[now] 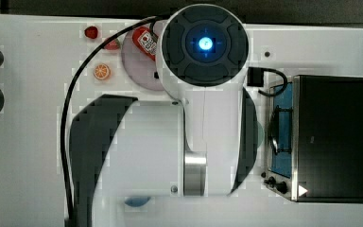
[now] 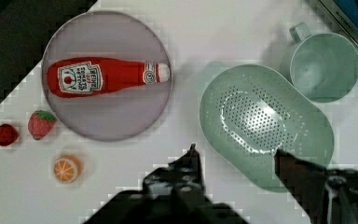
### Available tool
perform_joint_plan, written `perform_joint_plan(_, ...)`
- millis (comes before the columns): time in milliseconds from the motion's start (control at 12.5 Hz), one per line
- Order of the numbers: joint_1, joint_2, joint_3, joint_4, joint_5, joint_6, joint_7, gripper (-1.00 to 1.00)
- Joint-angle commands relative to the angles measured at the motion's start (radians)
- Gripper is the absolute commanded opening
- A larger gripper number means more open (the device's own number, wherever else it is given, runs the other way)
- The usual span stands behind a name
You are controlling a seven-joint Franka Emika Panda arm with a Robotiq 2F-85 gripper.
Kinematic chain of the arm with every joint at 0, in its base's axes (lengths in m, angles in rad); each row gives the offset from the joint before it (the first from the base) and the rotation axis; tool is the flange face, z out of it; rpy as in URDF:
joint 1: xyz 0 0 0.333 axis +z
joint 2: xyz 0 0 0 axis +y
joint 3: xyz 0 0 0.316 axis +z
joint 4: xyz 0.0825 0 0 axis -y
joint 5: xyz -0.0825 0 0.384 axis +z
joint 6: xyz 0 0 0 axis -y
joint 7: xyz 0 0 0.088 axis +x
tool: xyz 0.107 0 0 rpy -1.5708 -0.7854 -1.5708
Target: Drag strainer right to left.
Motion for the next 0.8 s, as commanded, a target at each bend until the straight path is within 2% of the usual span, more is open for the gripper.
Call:
perform_joint_plan(80, -0.04, -0.617, -0.064, -0.397, -0.038, -0.191, -0.015, 0.59)
perform_joint_plan(240, -0.039, -0.613, -0.061, -0.398, -0.038, -0.187, -0.015, 1.0)
perform_joint_plan(480, -0.039, -0.568, -0.049, -0.431, -0.038, -0.141, -0.012, 1.0)
perform_joint_plan(800, -0.039, -0.428, -0.033, -0.522, -0.038, 0.113, 0.057, 1.0)
